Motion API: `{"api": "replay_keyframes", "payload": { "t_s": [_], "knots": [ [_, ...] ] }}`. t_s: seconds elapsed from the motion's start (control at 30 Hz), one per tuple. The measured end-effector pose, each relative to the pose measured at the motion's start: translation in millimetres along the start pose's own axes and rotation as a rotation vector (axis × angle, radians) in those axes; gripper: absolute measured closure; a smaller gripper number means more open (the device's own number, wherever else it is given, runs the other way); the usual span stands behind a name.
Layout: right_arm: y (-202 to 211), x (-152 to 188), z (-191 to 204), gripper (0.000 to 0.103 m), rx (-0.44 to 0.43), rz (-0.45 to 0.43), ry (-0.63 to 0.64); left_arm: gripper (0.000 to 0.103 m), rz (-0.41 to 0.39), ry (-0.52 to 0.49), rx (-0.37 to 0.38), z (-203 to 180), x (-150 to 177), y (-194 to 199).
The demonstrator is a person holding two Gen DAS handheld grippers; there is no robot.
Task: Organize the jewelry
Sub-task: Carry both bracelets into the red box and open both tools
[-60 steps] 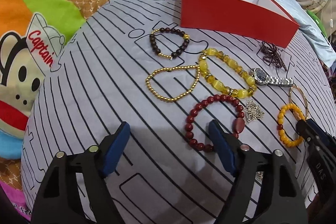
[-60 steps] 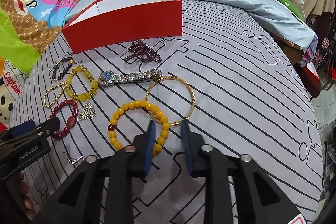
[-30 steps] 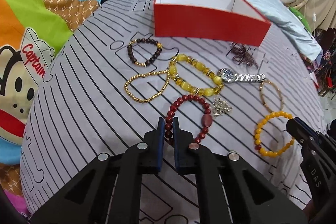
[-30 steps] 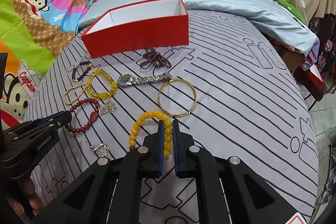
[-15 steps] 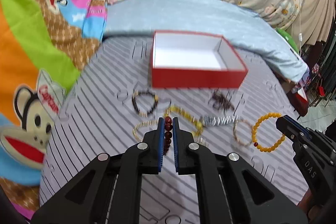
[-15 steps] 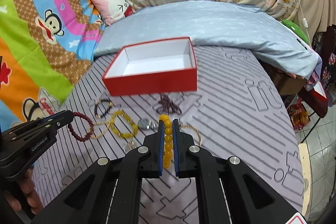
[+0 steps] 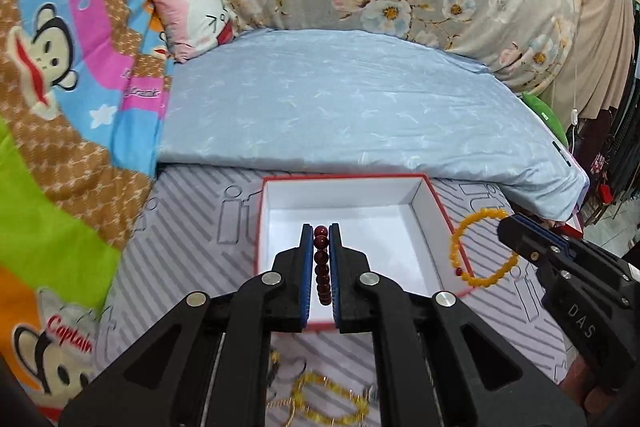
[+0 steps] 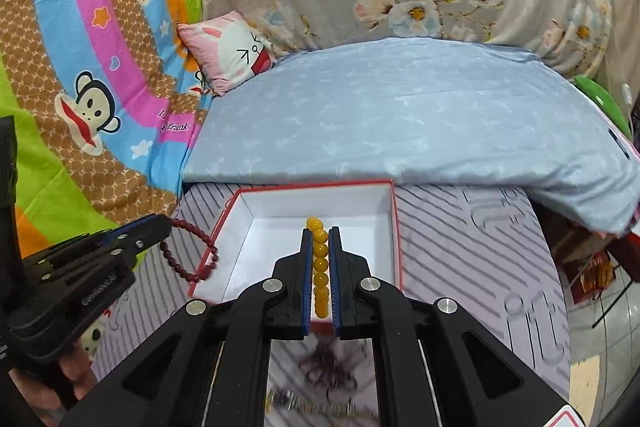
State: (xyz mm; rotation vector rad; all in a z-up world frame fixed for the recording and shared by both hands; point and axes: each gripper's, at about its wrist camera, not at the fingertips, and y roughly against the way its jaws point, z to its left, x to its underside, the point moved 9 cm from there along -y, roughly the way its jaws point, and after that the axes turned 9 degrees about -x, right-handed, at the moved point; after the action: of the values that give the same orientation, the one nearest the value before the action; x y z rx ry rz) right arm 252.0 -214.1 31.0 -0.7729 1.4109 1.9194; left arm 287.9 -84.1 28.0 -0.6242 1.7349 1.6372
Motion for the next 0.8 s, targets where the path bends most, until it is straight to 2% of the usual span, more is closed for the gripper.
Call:
{"api": "replay_keyframes", "payload": {
  "t_s": [0.13,0.27,0.43,0.5,0.53,0.57,0.63,0.8],
  "knots": [
    [-47,-14,-6,0.096,-0.006,0.044,0.018,0.095,0.025,-0.035,-0.014,-8,-10,-49],
    [-85,-12,-20,0.096,0.001,0.091,0.013,0.095,0.053,-0.04,-0.021,-10,-15,-92],
    [-115,-7,-34,0.095,0.02,0.127,0.01,0.095,0.078,-0.049,-0.032,-11,-13,-121],
    [-118,-7,-35,0.086,0.043,0.118,0.033,0.095,0.077,-0.04,-0.034,-9,-15,-126],
    [-119,-6,-36,0.082,0.054,0.117,0.04,0.091,0.078,-0.036,-0.042,-8,-15,-128],
    [-118,-6,-38,0.073,0.063,0.113,0.042,0.081,0.082,-0.032,-0.051,-5,-14,-129],
    [-112,-4,-39,0.07,0.061,0.101,0.024,0.068,0.079,-0.019,-0.068,0,-11,-126],
    [-79,8,-35,0.07,0.02,0.077,-0.016,0.062,0.053,-0.008,-0.076,12,2,-95]
  ]
}}
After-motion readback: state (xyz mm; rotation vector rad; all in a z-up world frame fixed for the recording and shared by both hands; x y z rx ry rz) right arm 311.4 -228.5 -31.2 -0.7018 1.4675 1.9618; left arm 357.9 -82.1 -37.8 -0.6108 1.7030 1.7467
